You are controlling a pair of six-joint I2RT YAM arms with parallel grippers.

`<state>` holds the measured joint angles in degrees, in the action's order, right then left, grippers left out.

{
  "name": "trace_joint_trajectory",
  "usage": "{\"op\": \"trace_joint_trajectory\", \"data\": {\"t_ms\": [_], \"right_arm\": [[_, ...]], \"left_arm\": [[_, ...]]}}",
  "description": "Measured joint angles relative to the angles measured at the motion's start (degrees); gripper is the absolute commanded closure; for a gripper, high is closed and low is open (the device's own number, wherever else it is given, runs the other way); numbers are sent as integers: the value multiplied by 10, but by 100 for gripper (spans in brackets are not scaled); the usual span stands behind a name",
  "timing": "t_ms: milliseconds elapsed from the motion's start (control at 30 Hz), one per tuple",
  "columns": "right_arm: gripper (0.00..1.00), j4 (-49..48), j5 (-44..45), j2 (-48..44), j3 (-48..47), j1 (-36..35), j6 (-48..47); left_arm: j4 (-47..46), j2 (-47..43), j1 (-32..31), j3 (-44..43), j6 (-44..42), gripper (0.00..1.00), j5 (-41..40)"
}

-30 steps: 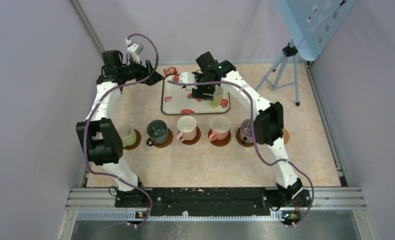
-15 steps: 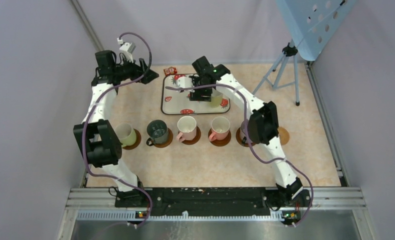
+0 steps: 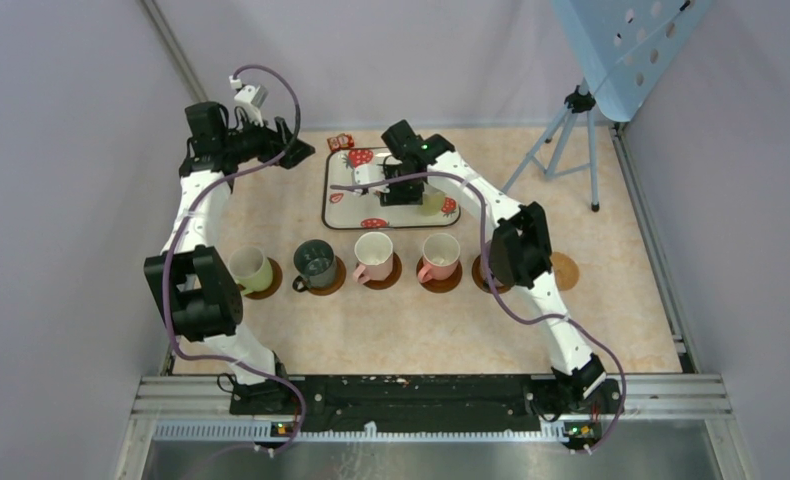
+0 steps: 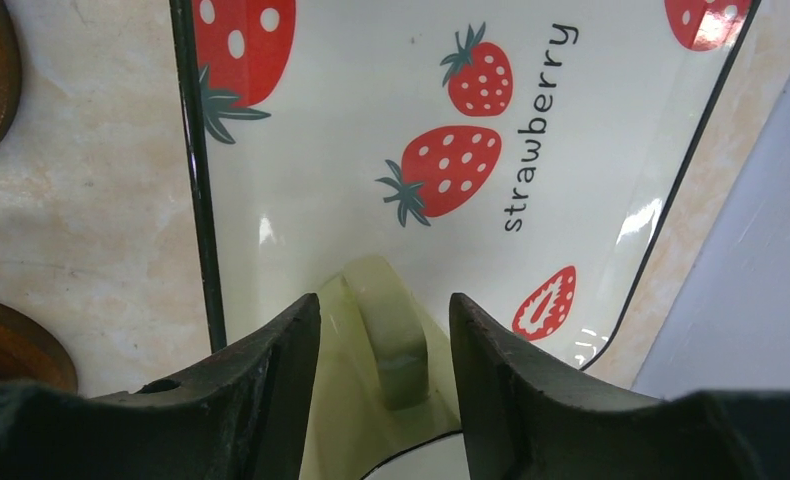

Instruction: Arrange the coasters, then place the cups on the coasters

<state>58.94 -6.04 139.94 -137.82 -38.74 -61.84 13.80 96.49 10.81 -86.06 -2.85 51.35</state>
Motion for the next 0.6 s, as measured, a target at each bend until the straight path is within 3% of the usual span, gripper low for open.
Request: {"op": "trace_joint_trajectory", "data": {"t_ms": [400, 600], "right_arm": [[57, 24, 5, 0, 2, -3, -30], [69, 24, 14, 0, 2, -3, -38]], "left_arm": [[-5, 0, 0, 5, -3, 1, 0], [-5, 0, 0, 5, -3, 1, 0]]}}
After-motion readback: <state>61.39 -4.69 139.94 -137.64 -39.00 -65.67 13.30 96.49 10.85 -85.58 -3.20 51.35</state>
